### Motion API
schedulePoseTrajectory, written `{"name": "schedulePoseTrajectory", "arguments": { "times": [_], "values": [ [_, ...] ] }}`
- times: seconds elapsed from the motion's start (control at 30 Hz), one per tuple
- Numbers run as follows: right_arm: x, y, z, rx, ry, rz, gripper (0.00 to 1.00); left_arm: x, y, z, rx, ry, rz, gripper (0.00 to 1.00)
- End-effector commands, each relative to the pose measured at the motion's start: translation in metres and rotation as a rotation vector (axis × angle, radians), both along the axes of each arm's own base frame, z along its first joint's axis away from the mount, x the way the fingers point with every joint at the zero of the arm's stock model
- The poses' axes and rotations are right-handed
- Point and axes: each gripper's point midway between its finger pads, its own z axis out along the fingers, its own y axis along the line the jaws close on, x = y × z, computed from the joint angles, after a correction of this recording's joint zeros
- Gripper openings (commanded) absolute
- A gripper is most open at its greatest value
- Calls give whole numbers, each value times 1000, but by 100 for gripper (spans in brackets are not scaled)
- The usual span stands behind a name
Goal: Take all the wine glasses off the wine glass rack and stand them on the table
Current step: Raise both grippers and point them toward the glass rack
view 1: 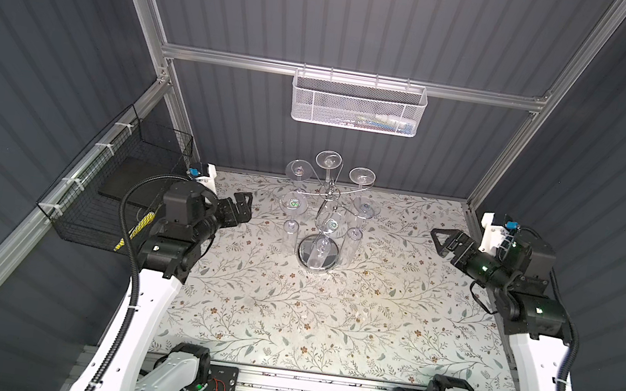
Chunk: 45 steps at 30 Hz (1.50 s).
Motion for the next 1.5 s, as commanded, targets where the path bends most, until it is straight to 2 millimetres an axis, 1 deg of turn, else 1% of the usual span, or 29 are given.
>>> {"name": "schedulePoseTrajectory", "arguments": {
  "times": [0.0, 0.1, 0.23, 0.37, 0.5, 0.57, 0.7, 0.83, 0.97, 1.13, 1.3, 1.47],
  "values": [
    [-15, 18, 3, 75, 54, 82, 99, -19, -16, -5, -100, 92, -63, 97],
    [-21, 20, 4, 81, 52, 86, 99, -28, -27, -9, -142, 139, -122, 96],
    [-25, 22, 1, 91, 45, 81, 99, -41, -36, -6, -198, 140, -169, 95],
    [-28, 26, 1, 98, 42, 78, 99, -49, -45, -4, -258, 145, -209, 95],
    [-33, 36, -6, 99, 64, 104, 99, -54, -61, -12, -349, 189, -283, 94],
    [-34, 40, -9, 93, 80, 119, 99, -57, -66, -16, -388, 205, -304, 93],
    [-33, 46, -11, 85, 101, 142, 99, -61, -71, -12, -441, 169, -335, 92],
    [-30, 56, -12, 103, 108, 166, 99, -66, -79, -4, -516, 176, -375, 92],
    [-29, 66, -19, 101, 125, 192, 99, -70, -82, 10, -599, 144, -393, 91],
    [-29, 68, -21, 94, 131, 201, 99, -69, -85, 27, -690, 101, -413, 90],
    [-32, 69, -27, 94, 141, 207, 99, -66, -94, 28, -709, 121, -439, 89],
    [-31, 70, -35, 99, 158, 210, 99, -64, -110, 19, -704, 135, -456, 89]
  ]
}}
